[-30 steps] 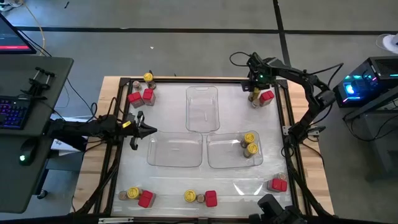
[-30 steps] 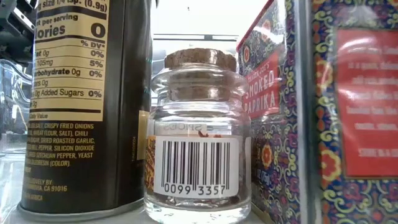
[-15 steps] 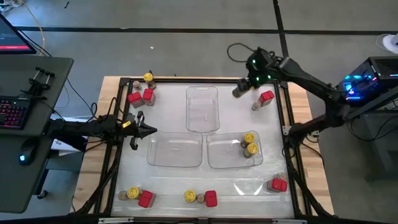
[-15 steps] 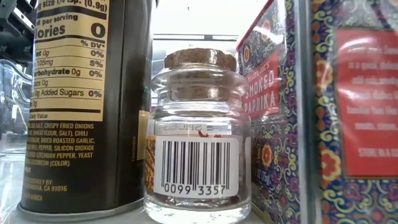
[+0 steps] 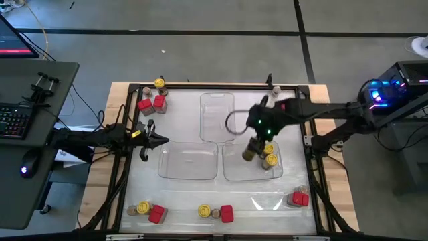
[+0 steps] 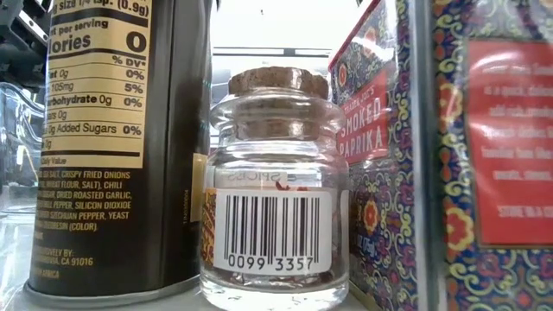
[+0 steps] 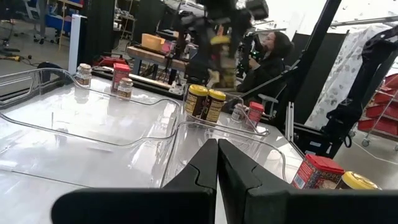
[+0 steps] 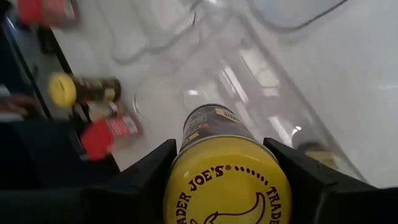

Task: Sort spices by type
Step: Put the yellow seasoning bottle into the bottom right transparent bin

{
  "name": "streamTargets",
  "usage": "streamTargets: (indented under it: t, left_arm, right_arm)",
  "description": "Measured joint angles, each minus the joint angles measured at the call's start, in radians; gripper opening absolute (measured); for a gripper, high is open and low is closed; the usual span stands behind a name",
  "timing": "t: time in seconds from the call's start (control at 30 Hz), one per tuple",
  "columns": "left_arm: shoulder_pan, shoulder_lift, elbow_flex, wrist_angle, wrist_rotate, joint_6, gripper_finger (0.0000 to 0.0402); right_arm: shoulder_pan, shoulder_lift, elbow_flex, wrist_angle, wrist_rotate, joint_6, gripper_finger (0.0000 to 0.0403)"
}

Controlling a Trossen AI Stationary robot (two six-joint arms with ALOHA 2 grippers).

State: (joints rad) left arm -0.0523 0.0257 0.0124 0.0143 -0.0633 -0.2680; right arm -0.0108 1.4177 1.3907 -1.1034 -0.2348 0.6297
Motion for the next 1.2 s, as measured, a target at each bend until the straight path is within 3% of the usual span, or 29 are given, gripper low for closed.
streamTargets:
  t: [0.33,0.73,0.9,1.07,1.2]
  left_arm:
    - [0.000,0.000,0.000,0.000,0.000,0.000,0.0000]
    - [0.000,0.000,0.000,0.000,0.000,0.000,0.0000]
    - [0.000,0.000,0.000,0.000,0.000,0.000,0.0000]
    - [0.000,0.000,0.000,0.000,0.000,0.000,0.0000]
    - [0.000,0.000,0.000,0.000,0.000,0.000,0.0000]
  right_arm:
    - [0.104,0.194,0.000,-0.035,0.181,-0.118,0.0214]
    - [0.106,0.316,-0.001,-0.070,0.287,-0.187,0.0214]
    - [0.102,0.335,-0.001,-0.071,0.291,-0.206,0.0215]
    - [0.099,0.338,-0.001,-0.079,0.350,-0.198,0.0250]
    - [0.087,0.338,-0.001,-0.085,0.304,-0.186,0.0258]
